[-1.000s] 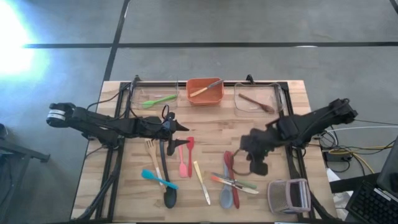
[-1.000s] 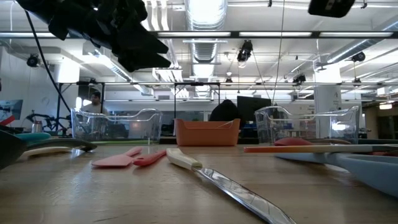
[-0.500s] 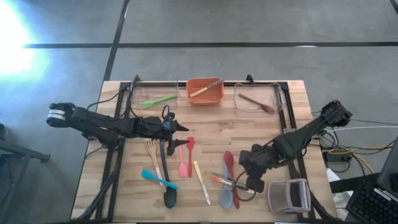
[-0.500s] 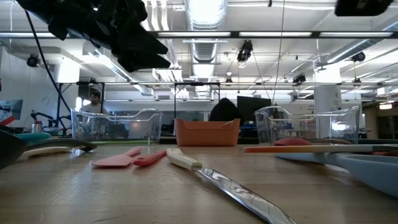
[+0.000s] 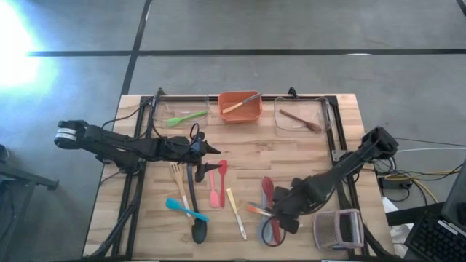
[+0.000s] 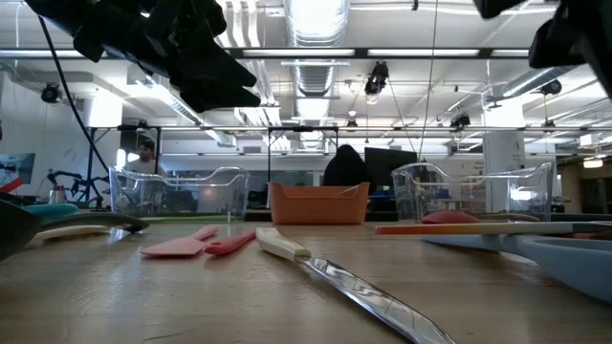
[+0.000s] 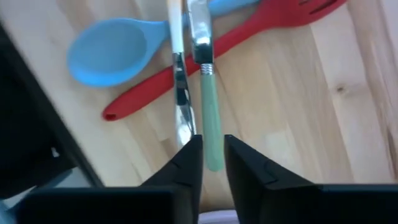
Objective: Pick & Place Kitchen Items
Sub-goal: Put the green knife into the orange bin
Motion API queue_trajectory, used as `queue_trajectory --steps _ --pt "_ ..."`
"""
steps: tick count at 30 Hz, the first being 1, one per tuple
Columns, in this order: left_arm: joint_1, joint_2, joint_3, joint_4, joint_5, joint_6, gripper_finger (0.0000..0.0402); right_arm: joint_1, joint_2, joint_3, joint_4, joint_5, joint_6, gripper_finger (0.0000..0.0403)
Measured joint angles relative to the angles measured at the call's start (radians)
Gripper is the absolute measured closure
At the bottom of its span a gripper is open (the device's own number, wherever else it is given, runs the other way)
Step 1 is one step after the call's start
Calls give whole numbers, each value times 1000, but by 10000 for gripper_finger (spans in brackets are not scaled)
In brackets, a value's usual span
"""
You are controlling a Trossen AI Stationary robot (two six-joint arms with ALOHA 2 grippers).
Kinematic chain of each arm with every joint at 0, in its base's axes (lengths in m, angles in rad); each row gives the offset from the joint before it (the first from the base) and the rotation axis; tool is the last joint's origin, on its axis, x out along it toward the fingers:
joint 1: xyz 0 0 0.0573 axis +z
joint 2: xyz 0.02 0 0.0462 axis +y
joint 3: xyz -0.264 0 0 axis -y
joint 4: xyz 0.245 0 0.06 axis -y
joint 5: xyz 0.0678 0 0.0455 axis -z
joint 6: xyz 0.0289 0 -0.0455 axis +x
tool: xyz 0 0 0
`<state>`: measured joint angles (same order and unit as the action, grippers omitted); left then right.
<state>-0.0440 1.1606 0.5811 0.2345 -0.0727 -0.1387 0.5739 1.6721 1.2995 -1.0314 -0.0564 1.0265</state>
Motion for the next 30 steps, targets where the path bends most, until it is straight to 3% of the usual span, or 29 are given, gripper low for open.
queue_trajectory --steps 7,15,30 --pt "0 0 0 -5 -1 0 133 0 70 0 10 -24 -33 272" --pt "0 0 0 -7 -1 0 133 0 119 0 18 -22 -76 225" --pt "0 0 0 -34 -5 0 133 9 137 -126 155 -58 -97 220"
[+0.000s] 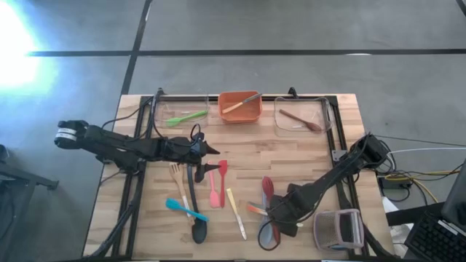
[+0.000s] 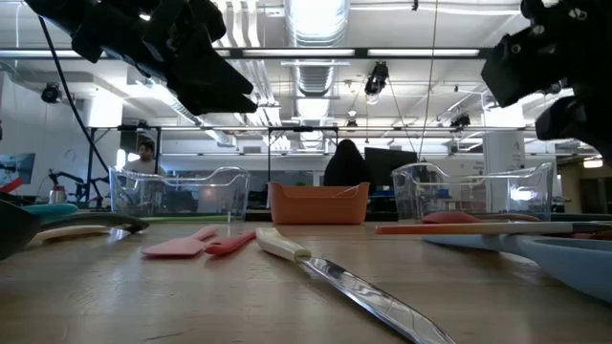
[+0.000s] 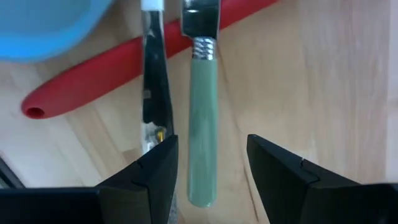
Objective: Pick & Place Kitchen Items
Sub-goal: Put the green knife into the orange bin
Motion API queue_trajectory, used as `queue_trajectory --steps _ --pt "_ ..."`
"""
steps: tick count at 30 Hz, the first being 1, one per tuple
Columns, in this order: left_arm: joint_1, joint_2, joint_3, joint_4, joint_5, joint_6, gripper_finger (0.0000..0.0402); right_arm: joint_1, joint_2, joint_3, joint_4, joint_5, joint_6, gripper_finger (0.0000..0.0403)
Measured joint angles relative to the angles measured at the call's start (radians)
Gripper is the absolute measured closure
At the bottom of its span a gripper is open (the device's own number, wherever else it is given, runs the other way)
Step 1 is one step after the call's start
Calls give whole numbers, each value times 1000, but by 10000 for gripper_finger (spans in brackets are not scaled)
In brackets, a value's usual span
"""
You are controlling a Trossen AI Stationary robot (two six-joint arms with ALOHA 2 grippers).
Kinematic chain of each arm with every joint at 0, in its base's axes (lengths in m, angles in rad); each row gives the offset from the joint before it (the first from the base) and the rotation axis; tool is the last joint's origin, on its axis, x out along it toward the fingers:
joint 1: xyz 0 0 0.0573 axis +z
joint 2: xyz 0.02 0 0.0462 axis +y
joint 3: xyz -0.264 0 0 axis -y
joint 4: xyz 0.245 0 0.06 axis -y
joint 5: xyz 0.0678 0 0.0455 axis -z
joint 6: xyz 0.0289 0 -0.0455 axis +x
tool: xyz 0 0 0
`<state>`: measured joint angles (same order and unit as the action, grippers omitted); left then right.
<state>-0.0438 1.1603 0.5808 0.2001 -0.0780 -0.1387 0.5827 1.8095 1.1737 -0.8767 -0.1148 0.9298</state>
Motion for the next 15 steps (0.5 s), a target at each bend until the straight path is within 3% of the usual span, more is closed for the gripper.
queue_trajectory --steps 15 --pt "0 0 0 0 1 0 133 2 -1 -75 80 -21 39 233"
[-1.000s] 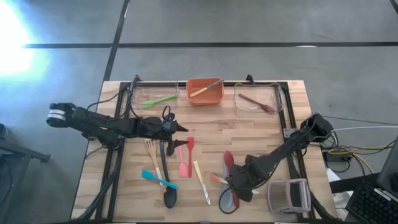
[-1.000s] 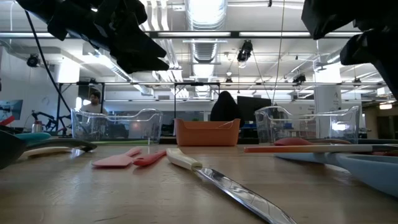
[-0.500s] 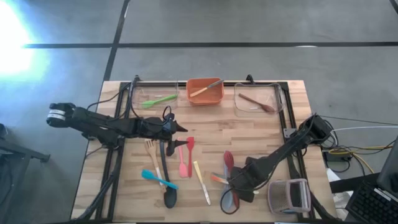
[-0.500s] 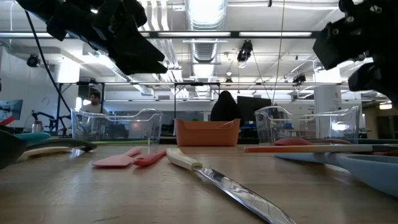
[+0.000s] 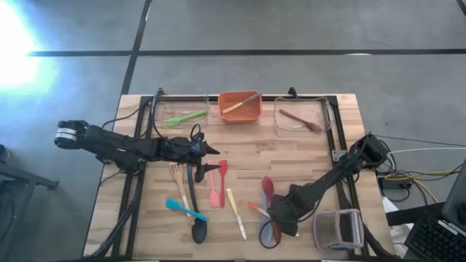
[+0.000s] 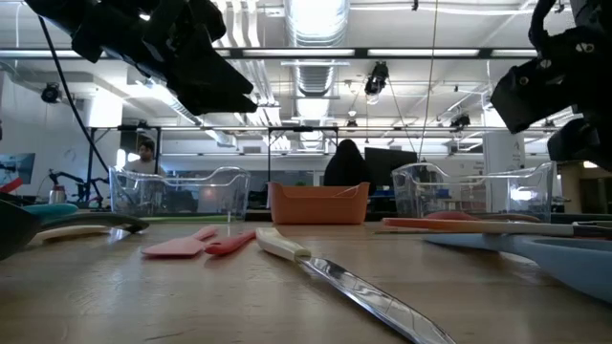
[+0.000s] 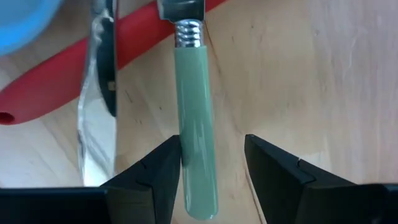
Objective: Pick & Place Kitchen Items
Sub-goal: Put the green knife into the orange bin
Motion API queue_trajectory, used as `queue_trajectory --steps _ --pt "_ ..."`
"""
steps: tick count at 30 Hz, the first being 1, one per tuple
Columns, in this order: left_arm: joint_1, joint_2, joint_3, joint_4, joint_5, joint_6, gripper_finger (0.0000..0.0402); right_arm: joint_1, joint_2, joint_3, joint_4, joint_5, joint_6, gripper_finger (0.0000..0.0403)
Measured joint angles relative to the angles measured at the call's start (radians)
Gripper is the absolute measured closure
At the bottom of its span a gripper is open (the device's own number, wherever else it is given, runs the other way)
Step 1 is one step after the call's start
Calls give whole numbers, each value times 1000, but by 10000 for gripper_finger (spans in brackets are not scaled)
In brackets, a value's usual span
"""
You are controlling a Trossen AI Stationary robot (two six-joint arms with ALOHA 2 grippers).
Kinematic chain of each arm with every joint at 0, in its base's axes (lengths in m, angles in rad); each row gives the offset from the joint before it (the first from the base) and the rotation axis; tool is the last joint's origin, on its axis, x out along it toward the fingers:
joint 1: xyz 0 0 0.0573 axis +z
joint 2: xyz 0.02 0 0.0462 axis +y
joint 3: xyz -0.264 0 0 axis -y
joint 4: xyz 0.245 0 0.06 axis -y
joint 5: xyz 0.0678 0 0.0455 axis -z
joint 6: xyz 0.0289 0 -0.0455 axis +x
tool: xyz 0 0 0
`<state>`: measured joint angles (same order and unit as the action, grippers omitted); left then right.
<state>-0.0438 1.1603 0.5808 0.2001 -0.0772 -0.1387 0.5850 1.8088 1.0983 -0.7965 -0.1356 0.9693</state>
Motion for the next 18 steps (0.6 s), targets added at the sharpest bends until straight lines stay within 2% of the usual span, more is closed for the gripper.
queue_trajectory --steps 18 --pt "0 0 0 0 5 0 133 0 -5 -62 73 4 53 266"
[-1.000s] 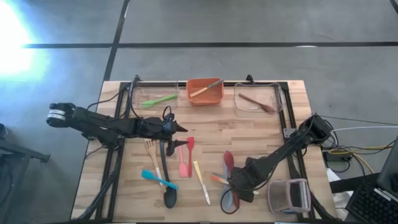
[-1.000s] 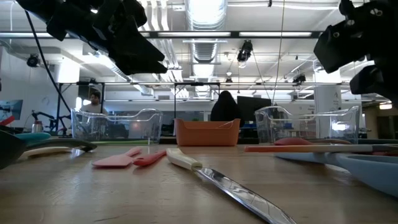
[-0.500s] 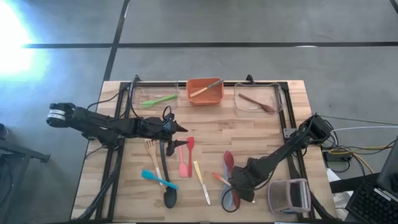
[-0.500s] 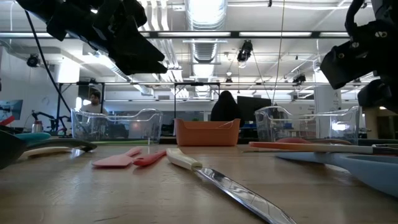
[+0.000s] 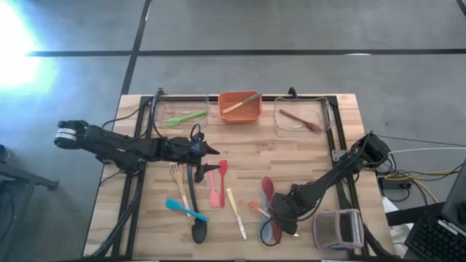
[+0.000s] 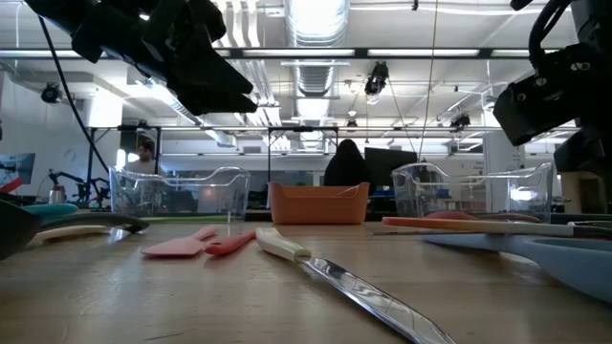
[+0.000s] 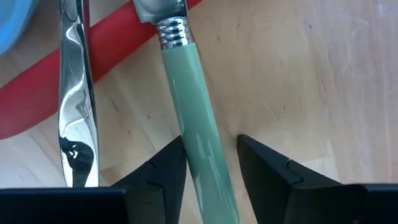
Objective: Pick & Place Kitchen Items
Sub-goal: Put the green knife into the orange bin
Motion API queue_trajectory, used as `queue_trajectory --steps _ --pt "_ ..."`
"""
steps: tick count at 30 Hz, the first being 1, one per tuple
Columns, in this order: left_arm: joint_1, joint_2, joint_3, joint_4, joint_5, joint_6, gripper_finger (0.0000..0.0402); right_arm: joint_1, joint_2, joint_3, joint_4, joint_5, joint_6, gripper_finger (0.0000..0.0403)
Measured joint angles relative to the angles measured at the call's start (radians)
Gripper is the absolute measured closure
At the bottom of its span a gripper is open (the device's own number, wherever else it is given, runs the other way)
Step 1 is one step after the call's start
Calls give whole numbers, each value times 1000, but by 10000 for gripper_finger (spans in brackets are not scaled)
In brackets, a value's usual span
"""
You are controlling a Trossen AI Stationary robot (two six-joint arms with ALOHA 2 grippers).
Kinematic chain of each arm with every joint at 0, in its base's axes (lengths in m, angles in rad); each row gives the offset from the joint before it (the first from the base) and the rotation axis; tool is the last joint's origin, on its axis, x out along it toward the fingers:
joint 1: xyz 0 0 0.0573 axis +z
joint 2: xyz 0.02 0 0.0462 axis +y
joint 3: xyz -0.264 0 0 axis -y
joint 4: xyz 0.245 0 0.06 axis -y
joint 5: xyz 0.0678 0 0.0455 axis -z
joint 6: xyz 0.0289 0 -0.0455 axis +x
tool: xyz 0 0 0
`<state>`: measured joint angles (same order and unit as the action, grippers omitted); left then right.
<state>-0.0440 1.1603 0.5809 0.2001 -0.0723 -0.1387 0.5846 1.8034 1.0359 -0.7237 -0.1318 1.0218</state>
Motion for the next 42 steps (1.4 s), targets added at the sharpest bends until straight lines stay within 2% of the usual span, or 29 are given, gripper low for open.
queue_trajectory --steps 5,12,27,35,42 --pt "0 0 0 0 0 0 133 0 1 4 -5 0 0 285" --pt "0 0 0 0 -1 0 133 -1 2 3 -12 -3 1 344" --pt "0 0 0 0 -6 0 133 -1 -4 3 -13 -5 9 345" --pt "0 0 0 0 -6 0 133 -5 -62 1 -32 5 26 345" --pt "0 0 0 0 -5 0 133 -38 -136 35 -157 36 17 345"
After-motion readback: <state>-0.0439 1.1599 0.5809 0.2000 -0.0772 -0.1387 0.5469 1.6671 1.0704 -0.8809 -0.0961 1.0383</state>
